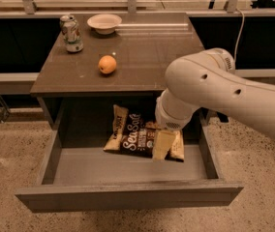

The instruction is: Pick brown chip bag from top drawer and place on counter

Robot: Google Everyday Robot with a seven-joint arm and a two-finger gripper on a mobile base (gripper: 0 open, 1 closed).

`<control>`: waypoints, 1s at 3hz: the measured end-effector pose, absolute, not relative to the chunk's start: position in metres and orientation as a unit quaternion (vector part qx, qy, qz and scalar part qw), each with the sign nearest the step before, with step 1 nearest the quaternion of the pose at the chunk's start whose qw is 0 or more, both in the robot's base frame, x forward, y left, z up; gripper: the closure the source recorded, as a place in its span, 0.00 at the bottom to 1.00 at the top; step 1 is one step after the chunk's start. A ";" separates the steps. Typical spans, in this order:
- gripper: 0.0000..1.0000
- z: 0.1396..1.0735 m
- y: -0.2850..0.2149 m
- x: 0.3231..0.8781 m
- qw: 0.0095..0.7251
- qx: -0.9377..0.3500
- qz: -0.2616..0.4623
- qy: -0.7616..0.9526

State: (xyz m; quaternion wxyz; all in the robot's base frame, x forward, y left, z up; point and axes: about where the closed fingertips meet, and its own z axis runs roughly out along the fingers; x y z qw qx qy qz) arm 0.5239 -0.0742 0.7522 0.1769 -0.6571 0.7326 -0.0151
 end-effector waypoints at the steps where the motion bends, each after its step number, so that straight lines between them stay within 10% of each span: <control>1: 0.00 0.725 -0.064 0.525 0.191 -0.644 -0.014 0.741; 3: 0.00 0.657 -0.028 0.552 0.217 -0.637 -0.020 0.740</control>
Offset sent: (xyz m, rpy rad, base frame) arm 0.0175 0.0425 -0.0818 0.0714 -0.0766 -0.0442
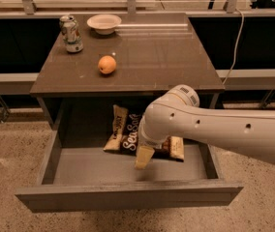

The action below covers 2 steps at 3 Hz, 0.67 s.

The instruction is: Pick brown chip bag from top drawer and place on counter

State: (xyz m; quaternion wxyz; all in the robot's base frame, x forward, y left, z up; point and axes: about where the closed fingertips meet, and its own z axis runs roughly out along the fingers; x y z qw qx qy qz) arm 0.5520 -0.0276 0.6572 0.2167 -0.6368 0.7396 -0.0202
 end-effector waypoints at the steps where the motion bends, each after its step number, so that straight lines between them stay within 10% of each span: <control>1: 0.00 0.634 -0.024 0.574 0.214 -0.633 -0.016 0.744; 2: 0.16 0.622 -0.025 0.585 0.216 -0.625 0.012 0.750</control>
Offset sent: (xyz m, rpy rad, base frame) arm 0.0422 0.0007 -0.0441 0.1573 0.1190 -0.0049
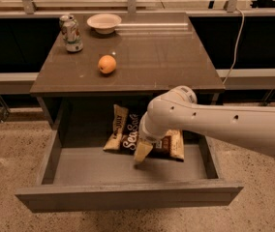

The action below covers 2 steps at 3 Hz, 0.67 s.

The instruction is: Pick brown chip bag from top drawer and place on counter

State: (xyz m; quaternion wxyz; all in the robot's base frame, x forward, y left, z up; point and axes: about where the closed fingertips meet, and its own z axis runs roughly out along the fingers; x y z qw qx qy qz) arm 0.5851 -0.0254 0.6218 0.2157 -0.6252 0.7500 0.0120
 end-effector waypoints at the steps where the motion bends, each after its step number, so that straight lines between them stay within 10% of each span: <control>1: 0.40 0.630 -0.024 0.583 0.233 -0.626 0.050 0.742; 2: 0.64 0.653 -0.017 0.575 0.271 -0.635 0.092 0.717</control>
Offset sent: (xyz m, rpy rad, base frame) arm -0.0231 0.0129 0.0644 0.3133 -0.0278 0.1878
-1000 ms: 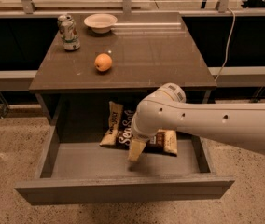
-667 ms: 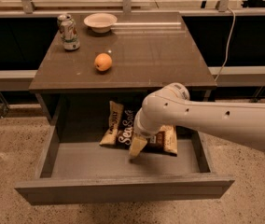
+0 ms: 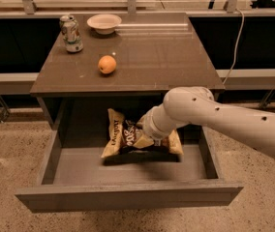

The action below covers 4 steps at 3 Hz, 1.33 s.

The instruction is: Pick brown chip bag from top drawer and place on counter

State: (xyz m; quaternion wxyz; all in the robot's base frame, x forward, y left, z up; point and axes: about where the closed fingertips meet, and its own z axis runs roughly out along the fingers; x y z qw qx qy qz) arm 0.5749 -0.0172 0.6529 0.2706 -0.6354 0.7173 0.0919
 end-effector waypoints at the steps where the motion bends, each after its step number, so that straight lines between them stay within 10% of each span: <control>1: 0.86 0.694 -0.009 0.565 0.320 -0.634 0.148 0.688; 4: 1.00 0.869 -0.059 0.507 0.456 -0.652 0.232 0.560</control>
Offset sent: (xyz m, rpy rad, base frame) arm -0.0730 -0.0043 0.2139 0.5969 -0.1933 0.3683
